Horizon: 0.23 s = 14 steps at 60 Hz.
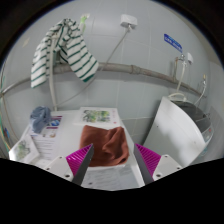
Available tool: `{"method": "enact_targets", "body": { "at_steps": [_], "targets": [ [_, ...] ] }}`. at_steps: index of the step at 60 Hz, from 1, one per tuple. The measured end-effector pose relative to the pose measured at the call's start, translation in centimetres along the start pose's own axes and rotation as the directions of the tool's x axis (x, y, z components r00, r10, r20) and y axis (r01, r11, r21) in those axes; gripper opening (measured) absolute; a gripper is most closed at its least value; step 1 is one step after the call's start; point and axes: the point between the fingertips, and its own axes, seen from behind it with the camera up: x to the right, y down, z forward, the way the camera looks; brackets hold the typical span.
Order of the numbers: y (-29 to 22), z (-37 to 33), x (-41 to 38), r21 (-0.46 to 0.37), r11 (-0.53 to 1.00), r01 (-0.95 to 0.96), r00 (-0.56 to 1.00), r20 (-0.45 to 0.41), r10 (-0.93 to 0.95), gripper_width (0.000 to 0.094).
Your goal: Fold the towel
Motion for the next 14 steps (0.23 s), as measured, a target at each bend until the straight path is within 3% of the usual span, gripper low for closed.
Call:
{"method": "enact_targets", "body": {
  "at_steps": [7, 14],
  "targets": [
    [1.3, -6.9, -4.1, 0.010, 0.998, -0.066, 0.993, 0.101, 0.065, 0.0848],
    [3.2, -12.6, -6.5, -0.005, 0.994, -0.112, 0.984, 0.139, 0.112, 0.0851]
  ]
}}
